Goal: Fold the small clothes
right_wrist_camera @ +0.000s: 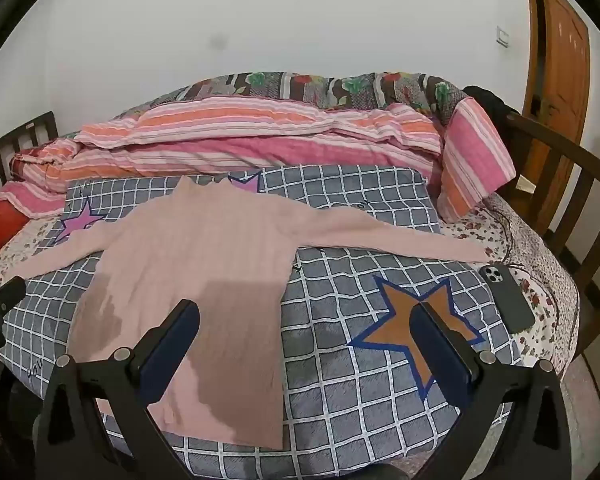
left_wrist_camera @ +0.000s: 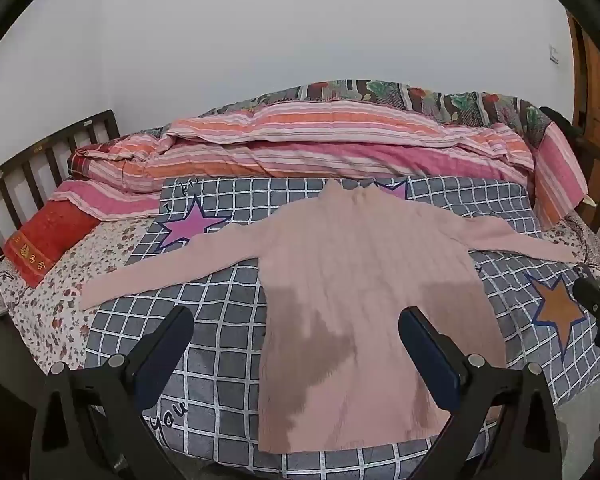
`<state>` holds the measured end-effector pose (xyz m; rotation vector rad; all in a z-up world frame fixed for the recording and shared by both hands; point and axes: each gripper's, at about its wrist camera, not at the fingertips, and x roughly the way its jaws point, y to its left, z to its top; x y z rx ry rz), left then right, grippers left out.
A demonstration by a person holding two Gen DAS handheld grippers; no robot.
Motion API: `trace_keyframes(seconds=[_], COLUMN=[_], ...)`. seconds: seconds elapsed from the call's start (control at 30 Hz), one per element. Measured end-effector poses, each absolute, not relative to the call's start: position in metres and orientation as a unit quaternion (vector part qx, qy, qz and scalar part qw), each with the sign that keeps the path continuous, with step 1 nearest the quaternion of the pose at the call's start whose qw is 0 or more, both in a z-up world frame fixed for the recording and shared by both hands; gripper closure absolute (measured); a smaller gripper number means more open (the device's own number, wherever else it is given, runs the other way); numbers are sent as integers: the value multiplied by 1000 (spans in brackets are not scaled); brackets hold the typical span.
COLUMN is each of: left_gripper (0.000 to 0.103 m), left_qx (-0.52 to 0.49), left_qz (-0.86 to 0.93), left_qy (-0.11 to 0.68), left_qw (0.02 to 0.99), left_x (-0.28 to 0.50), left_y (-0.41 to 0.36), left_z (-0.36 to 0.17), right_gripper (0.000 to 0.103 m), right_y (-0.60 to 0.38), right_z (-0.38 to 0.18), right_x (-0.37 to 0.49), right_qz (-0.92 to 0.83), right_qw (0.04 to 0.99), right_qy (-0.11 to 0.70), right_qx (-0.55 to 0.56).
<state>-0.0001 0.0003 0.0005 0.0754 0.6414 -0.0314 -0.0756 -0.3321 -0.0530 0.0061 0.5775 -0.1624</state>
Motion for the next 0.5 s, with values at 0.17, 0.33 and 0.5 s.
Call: trace_keyframes(seconds=[0.17, 0.33, 0.5], left_gripper=[0, 0, 0], left_qx=[25, 29, 24], left_qz=[-20, -17, -17], left_qy=[318, 316, 311], left_qw=[948, 948, 950], left_x=[-3, -3, -6], left_y=[4, 4, 6], left_z=[8, 3, 5], right_gripper=[0, 0, 0], right_y=[-334, -322, -326], right_z=[-49, -51, -46], right_x=[-75, -84, -82], right_qz=[-81, -80, -74], right_qw=[956, 957, 955], right_qy=[283, 280, 286], right_qx=[-2, -6, 8])
